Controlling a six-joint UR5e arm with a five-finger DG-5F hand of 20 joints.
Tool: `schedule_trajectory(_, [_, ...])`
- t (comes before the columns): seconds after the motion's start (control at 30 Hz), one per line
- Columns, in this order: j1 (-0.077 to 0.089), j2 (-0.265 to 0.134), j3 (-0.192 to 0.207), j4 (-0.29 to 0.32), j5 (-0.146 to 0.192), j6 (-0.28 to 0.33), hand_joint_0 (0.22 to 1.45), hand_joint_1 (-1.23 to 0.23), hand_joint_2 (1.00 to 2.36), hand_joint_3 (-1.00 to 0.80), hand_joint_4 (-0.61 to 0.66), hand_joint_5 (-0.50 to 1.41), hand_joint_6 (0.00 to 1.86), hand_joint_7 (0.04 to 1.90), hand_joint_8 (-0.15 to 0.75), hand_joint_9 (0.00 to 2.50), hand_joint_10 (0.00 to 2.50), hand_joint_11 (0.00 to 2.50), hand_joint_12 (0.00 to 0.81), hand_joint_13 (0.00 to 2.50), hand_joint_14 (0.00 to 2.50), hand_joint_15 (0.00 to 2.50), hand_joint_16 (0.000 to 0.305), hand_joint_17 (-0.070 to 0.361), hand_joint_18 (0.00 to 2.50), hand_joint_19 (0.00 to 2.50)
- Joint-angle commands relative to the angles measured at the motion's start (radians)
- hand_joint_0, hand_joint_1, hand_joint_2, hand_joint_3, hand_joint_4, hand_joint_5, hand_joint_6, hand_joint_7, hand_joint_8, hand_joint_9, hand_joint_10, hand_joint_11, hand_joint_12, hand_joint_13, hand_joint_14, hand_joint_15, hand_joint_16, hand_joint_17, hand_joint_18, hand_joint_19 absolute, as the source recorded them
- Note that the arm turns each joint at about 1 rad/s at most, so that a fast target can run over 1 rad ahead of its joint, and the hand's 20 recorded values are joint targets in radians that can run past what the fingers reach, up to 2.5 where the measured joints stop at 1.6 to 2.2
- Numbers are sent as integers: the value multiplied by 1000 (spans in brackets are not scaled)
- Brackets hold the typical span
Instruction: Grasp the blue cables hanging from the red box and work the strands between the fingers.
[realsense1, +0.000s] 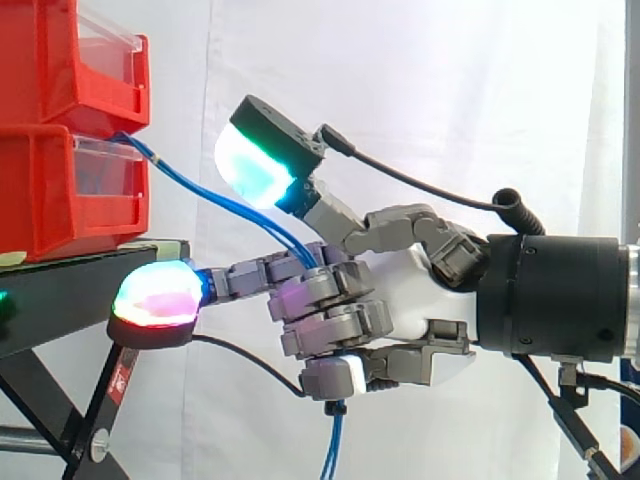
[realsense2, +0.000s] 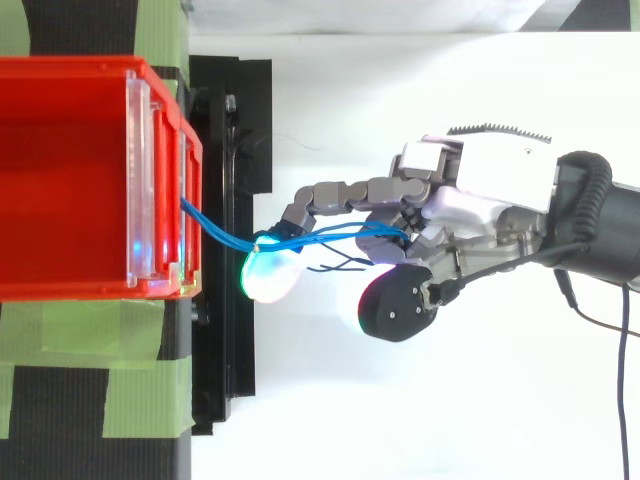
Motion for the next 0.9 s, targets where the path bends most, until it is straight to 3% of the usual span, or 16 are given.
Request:
schedule_trajectory(0.0, [0, 0, 0, 0, -1, 1, 772, -546, 1000, -1000, 300, 194, 14, 1052, 428, 961, 2500, 2500, 494, 1301, 2500, 1687, 58, 131, 1660, 833])
schedule_trajectory(0.87, [0, 0, 0, 0, 0, 1, 776, -543, 1000, -1000, 302, 186, 14, 1042, 424, 955, 2500, 2500, 481, 1284, 2500, 1664, 56, 125, 1648, 855])
